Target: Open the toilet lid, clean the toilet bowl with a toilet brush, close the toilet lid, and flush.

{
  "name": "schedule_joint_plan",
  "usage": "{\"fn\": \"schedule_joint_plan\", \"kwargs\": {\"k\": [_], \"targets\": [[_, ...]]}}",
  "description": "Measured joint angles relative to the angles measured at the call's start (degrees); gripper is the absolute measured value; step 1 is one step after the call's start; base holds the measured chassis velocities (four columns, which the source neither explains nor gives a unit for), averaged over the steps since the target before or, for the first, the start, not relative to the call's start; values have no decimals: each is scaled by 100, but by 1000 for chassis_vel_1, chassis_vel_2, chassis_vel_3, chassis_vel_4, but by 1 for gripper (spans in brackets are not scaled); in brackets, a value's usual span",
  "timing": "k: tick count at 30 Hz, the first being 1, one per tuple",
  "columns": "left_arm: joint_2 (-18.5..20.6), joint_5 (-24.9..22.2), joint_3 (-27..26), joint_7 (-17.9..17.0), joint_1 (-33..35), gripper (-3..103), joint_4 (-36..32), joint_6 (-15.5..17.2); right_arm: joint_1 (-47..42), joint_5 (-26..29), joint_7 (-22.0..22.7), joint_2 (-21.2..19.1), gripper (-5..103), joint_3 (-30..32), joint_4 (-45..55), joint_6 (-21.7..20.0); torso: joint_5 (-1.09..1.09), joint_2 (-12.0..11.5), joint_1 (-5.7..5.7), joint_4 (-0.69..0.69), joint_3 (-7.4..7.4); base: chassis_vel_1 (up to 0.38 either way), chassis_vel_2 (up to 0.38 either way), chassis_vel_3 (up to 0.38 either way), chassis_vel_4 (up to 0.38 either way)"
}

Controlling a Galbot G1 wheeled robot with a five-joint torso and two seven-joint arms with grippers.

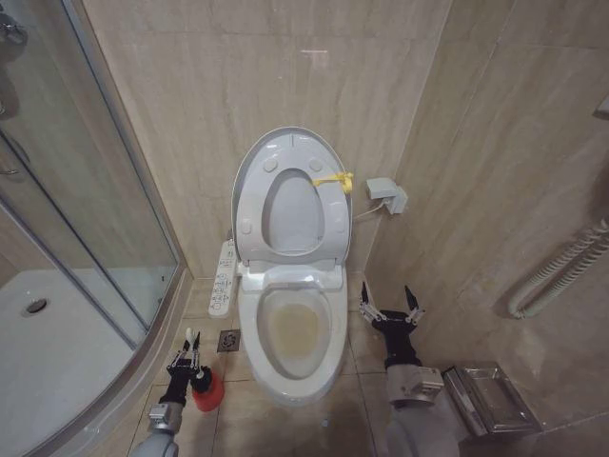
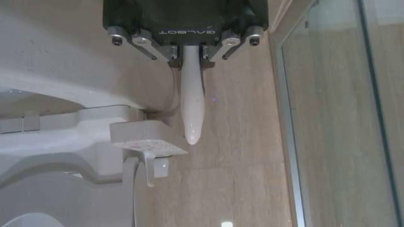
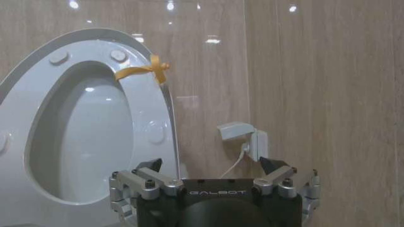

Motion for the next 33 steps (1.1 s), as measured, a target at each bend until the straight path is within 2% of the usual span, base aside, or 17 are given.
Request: {"fn": "schedule_joint_plan", "kwargs": {"k": [19, 21, 24, 25, 27, 33], "targets": [[-126, -105, 147, 335, -388, 17, 721, -36, 0, 0, 0, 0, 100, 0, 0, 0, 0, 0, -1, 0, 0, 0, 0, 0, 0], [-139, -115, 148, 452, -446, 17, 846, -81, 0, 0, 0, 0, 100, 0, 0, 0, 0, 0, -1, 0, 0, 0, 0, 0, 0], [-157, -271, 160, 1026, -627, 17, 1220, -232, 0, 0, 0, 0, 100, 0, 0, 0, 0, 0, -1, -1, 0, 0, 0, 0, 0], [-157, -271, 160, 1026, -627, 17, 1220, -232, 0, 0, 0, 0, 100, 0, 0, 0, 0, 0, -1, -1, 0, 0, 0, 0, 0], [-174, -313, 160, 1375, -766, 17, 1539, -285, 0, 0, 0, 0, 100, 0, 0, 0, 0, 0, -1, 0, 0, 0, 0, 0, 0], [-229, -322, 126, 1796, -928, 17, 2072, -284, 0, 0, 0, 0, 100, 0, 0, 0, 0, 0, -1, 0, 0, 0, 0, 0, 0]]}}
